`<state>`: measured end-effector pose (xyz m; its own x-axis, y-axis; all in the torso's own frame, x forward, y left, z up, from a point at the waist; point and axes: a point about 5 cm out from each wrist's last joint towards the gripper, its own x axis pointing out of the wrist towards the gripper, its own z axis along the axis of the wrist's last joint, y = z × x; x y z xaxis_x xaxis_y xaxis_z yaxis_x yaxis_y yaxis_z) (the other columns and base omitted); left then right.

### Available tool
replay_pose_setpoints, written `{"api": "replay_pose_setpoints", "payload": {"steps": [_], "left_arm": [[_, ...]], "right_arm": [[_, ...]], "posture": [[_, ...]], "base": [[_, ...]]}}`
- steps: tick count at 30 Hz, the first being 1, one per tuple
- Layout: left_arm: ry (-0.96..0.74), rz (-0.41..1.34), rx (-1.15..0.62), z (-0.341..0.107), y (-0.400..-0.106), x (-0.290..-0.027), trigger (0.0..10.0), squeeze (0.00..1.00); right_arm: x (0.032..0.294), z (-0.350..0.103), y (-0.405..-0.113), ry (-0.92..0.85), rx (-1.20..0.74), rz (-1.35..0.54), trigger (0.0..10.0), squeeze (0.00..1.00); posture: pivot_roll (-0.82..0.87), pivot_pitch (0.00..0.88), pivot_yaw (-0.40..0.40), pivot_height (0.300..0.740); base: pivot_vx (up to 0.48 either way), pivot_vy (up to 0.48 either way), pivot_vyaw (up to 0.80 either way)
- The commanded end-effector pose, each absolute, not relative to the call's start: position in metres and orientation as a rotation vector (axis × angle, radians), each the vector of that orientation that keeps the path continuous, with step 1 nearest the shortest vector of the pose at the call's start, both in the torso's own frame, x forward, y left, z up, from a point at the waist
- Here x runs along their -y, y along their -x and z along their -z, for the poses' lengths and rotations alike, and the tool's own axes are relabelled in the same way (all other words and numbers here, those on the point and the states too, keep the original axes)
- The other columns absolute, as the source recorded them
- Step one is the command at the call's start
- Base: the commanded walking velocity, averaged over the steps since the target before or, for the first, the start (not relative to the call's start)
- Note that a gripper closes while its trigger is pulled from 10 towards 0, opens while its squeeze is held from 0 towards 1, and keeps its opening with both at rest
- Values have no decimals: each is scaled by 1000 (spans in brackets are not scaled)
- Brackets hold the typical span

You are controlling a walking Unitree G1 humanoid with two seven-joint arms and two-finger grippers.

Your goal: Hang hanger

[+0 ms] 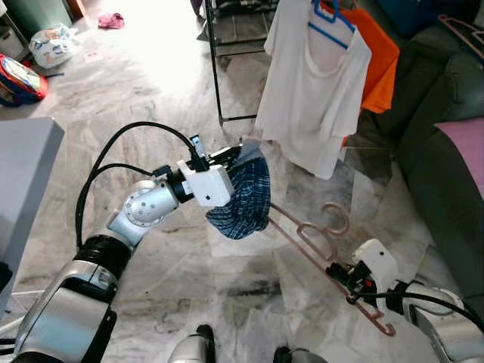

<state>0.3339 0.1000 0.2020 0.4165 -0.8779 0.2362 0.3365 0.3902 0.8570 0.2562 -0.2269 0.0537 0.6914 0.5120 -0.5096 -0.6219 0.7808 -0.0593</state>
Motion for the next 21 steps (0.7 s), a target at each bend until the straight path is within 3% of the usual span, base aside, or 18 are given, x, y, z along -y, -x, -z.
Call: {"api": "replay_pose_setpoints", "payload": {"steps": [1, 12, 21], "left_arm": [[-814, 907, 806, -203, -329, -96, 10000, 0], [-780, 1039, 783, -182, -306, -79, 10000, 0], [-816, 1054, 496, -119, -302, -87, 10000, 0]], "right_arm": [[228, -48, -255, 217, -505, -623, 10000, 0], [234, -47, -286, -86, -469, -321, 10000, 0], [217, -105, -320, -280, -215, -266, 10000, 0]], "posture": [[70, 248, 47, 740], [79, 250, 48, 740], [71, 250, 52, 740]], "base": [[0, 0, 0], [0, 0, 0], [0, 0, 0]]}}
